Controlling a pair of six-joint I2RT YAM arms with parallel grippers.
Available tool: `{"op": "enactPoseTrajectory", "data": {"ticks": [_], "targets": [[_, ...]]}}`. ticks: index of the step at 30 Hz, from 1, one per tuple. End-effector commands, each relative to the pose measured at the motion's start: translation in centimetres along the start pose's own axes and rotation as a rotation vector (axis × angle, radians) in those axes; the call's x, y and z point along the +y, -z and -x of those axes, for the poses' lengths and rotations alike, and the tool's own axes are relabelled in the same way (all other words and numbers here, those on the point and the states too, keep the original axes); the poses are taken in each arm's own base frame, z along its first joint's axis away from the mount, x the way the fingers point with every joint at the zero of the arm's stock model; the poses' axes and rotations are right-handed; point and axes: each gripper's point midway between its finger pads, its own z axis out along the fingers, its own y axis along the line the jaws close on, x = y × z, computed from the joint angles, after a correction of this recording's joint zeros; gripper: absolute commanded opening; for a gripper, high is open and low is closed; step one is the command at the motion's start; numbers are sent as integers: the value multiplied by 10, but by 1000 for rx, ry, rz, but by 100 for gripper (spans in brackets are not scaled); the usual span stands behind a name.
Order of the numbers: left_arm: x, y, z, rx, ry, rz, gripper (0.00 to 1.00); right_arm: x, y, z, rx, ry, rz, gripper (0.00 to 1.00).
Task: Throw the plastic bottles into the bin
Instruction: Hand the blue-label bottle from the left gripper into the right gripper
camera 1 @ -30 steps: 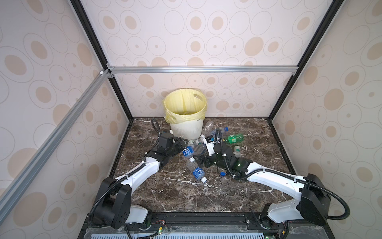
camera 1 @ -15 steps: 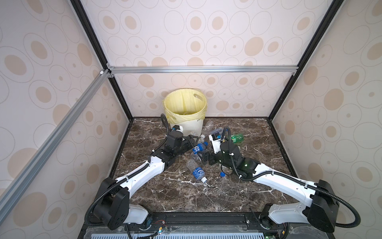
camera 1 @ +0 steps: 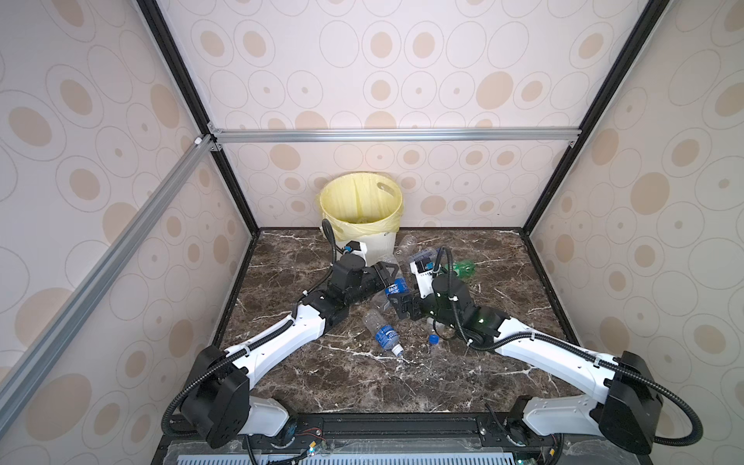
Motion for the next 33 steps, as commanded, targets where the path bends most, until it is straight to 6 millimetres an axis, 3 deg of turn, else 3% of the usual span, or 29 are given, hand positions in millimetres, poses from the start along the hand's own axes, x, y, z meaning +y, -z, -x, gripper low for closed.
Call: {"op": "enactPoseTrajectory", "data": {"ticks": [1,16,33], "targets": [[-41,13,18,-56,14,-110,55,0,7,8,-43,-12,25,91],[-59,18,13,-46,23,-169,56,11,7,14,-96,-31,115,74],[-58,19,9,-43,33,-184,62,22,5,15,-111,-44,203,55]]}}
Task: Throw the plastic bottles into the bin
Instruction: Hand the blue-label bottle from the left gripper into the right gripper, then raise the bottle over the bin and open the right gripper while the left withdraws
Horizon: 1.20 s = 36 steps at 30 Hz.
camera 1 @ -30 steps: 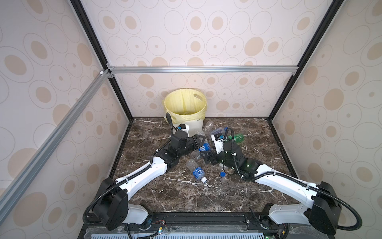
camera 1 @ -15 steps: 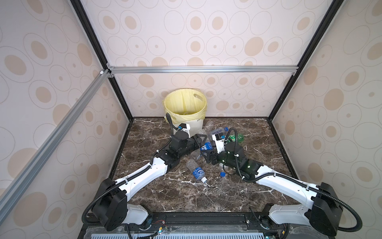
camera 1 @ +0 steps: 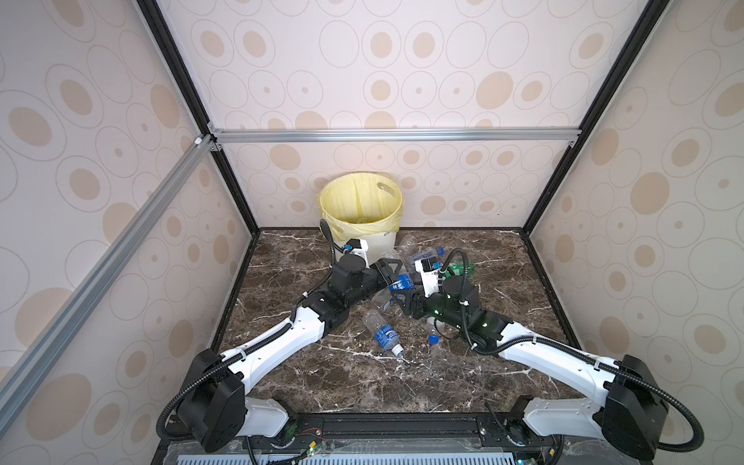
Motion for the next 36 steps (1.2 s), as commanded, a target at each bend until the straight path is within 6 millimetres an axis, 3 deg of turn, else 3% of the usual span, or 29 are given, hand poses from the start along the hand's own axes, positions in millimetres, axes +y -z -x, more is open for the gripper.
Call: {"op": "enactPoseTrajectory", "data": {"ticks": [1,14,16,24,28,36], "targets": [[-35,10,5,-11,5,-112,63,11,0,2,-14,-7,62,54],[-33,22,17,-63,-35,-65,89,5,0,1,-13,-6,27,48],[-36,27,22,-83,-52,-62,97,-1,0,0,1,0,-8,47],[-41,44,51,-160,-163,7,99,-11,2,11,-10,31,-66,45],[-47,50,62,-182,-263,35,99,-12,1,30,-22,90,-113,45],[-68,73,85,-253,-422,58,99,-12,3,93,-110,185,-173,45]]}}
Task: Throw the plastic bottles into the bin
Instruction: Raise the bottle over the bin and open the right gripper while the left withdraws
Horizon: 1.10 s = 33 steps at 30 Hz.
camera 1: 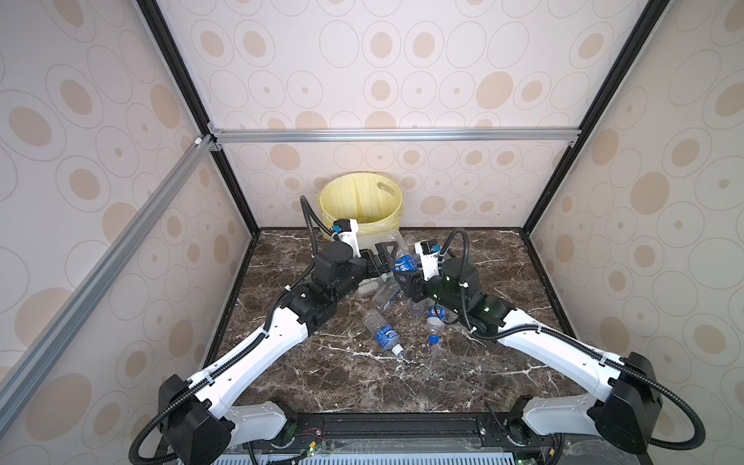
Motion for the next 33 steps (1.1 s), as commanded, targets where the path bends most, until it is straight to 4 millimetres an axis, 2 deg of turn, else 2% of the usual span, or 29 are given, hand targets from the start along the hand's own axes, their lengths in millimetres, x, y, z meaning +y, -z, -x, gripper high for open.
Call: {"op": "enactPoseTrajectory", "data": {"ticks": [1,8,14,18,22,25,27,29,30,31,33], "targets": [[-13,19,35,-79,-118,11,99,-10,0,33,-53,68,-61,45],[-20,24,51,-99,-226,30,99,-29,12,113,-215,96,-160,44],[-31,37,70,-134,-275,27,99,-17,54,200,-445,138,-166,44],[-36,47,84,-172,-298,36,99,-4,77,237,-556,147,-131,45],[-38,54,91,-191,-308,42,99,2,77,257,-598,147,-116,47],[-38,59,94,-202,-310,45,99,4,62,261,-602,134,-109,48],[-36,63,96,-210,-307,53,99,2,40,260,-584,125,-112,48],[-35,67,96,-210,-304,58,99,0,-2,252,-514,118,-113,48],[-33,69,95,-208,-300,62,99,-4,-30,243,-461,113,-120,48],[-32,71,95,-206,-299,67,99,-6,-48,238,-426,111,-120,50],[-28,76,94,-205,-304,78,99,-8,-99,215,-314,122,-107,66]]}}
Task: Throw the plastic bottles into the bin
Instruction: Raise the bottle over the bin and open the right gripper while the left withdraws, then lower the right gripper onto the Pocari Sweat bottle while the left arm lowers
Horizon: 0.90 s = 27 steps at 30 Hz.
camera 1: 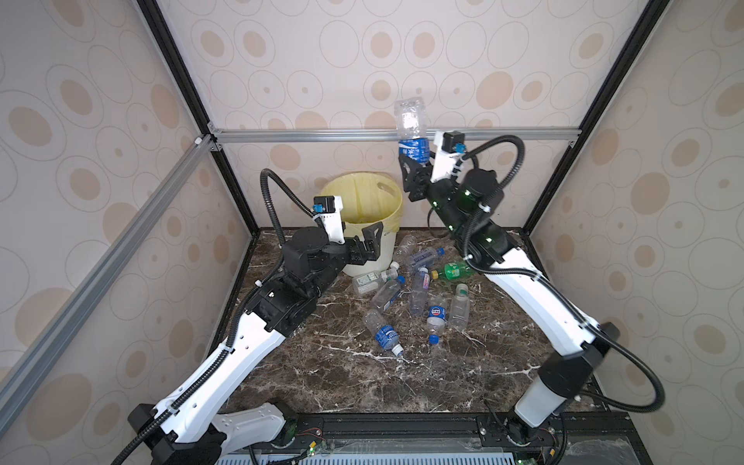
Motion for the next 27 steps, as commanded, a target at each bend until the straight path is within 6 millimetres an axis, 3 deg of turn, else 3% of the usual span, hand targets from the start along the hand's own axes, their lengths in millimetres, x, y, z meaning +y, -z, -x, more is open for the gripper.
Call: {"op": "enactPoseTrajectory", "data": {"ticks": [1,5,10,21,27], "targets": [[7,18,15,-29,-27,30,99,5,-43,-94,244,11,20,71],[18,27,13,-21,-51,72,99,8,-50,-74,178,-33,25,91],[25,31,9,-23,-59,89,99,7,-47,-64,157,-34,24,98],[31,18,-17,52,-51,108,99,3,-32,-67,184,-23,15,100],[37,10,-37,103,-36,121,99,-2,-8,-73,219,-5,15,100]]}}
